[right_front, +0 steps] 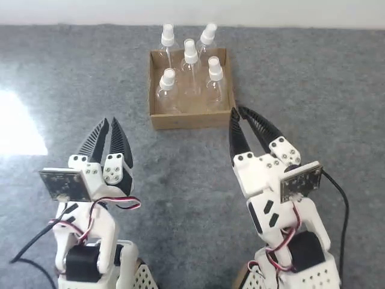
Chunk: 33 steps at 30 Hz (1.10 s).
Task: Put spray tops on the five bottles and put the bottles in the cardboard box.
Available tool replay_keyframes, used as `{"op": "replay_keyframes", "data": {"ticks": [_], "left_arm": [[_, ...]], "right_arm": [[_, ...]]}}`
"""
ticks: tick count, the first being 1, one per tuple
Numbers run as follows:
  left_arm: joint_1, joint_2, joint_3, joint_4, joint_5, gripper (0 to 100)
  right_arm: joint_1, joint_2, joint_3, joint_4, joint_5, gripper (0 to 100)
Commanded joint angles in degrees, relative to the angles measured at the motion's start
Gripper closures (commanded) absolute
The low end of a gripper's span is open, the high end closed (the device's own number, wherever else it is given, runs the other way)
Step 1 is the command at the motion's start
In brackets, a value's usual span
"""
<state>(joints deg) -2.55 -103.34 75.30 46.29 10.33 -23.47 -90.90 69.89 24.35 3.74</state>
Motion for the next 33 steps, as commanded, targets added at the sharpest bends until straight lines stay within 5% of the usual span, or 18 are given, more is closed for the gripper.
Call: {"op": "replay_keyframes", "data": {"ticks": [1, 8, 25, 33], "left_arm": [[0.4, -0.2, -0.1, -1.3, -0.1, 96], [0.4, -0.2, -0.1, -1.2, -0.1, 96], [-0.3, -0.3, -0.1, -1.3, -0.4, 96], [-8.5, -0.3, 7.6, -1.4, -0.4, 96]], "right_arm": [[0.7, -3.7, -0.8, 5.1, -0.4, 99.0], [0.7, -12.8, -0.2, 15.3, -0.4, 98.9], [10.3, -13.1, 11.5, 15.7, -0.7, 98.8], [10.9, -13.1, 19.0, 15.7, -0.8, 98.8]]}}
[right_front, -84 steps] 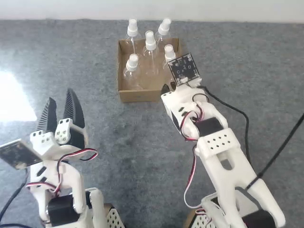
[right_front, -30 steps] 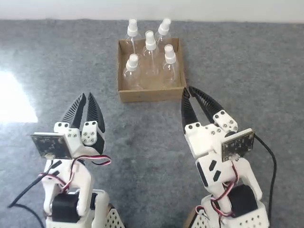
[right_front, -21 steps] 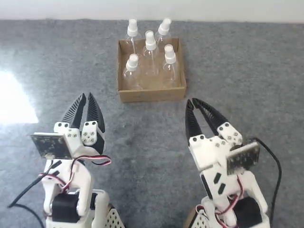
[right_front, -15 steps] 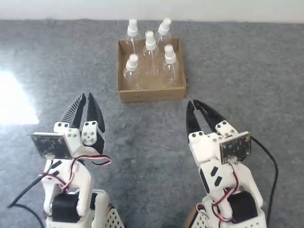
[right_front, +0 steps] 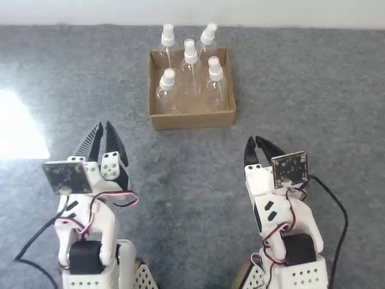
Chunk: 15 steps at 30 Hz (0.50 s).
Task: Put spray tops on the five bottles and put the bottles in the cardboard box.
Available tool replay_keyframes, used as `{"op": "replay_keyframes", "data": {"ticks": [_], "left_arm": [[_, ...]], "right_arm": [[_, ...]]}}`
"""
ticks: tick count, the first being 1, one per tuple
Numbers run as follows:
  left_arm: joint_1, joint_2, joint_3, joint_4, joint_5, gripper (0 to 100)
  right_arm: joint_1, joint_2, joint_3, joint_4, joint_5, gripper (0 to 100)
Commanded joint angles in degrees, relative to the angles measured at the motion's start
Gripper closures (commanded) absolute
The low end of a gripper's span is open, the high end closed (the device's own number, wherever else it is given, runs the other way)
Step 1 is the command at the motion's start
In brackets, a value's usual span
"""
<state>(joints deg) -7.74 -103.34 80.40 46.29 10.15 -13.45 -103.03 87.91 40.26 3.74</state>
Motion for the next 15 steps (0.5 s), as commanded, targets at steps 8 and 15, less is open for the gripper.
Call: {"op": "replay_keyframes", "data": {"ticks": [8, 15], "left_arm": [[-7.4, -0.3, 9.6, -1.4, -0.3, 96], [-7.3, -0.3, 14.0, -1.5, -0.3, 96]], "right_arm": [[0.7, -1.0, 7.9, -0.3, -0.9, 98.8], [0.8, -0.9, 8.5, 4.8, -0.9, 99.0]]}}
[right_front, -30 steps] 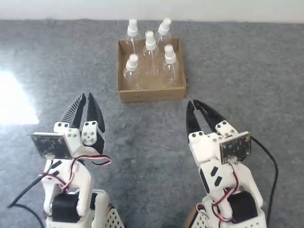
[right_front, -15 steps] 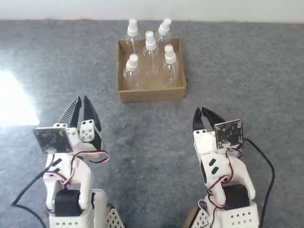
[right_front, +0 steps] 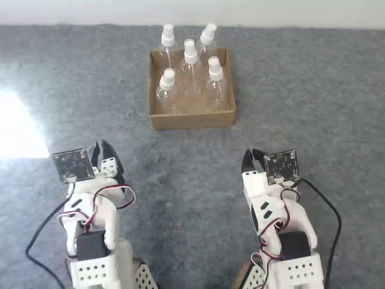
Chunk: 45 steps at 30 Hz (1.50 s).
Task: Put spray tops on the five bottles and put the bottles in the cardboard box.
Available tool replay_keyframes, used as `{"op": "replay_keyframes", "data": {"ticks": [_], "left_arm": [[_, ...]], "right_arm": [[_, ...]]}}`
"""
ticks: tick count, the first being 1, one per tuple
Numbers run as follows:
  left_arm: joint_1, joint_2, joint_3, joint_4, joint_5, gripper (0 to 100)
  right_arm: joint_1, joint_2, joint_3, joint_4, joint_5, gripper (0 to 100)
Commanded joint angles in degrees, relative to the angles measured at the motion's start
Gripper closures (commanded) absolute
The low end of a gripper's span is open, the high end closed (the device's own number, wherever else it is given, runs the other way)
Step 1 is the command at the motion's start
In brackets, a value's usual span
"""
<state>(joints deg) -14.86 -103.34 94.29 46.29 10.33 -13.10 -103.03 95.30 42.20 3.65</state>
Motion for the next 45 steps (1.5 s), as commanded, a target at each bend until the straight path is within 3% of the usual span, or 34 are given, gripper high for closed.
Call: {"op": "replay_keyframes", "data": {"ticks": [1, 6, 19, 24, 45], "left_arm": [[-0.2, -0.3, 0.4, -1.3, -0.4, 96], [0.0, 0.0, 2.3, 0.2, -0.4, 96], [0.2, -0.1, 2.3, 20.7, -10.5, 96], [-0.3, -0.3, 2.3, 25.7, -11.7, 96], [-0.3, -0.3, 2.3, 25.6, -12.0, 96]], "right_arm": [[0.3, -0.9, 1.1, 4.2, -0.8, 99.1], [0.2, -0.9, 1.1, 12.3, -0.8, 99.1], [0.6, -1.0, 1.1, 33.3, -0.4, 99.1], [0.6, -0.9, 1.1, 32.9, -0.4, 99.1], [0.5, -0.9, 1.1, 32.9, -0.4, 99.1]]}}
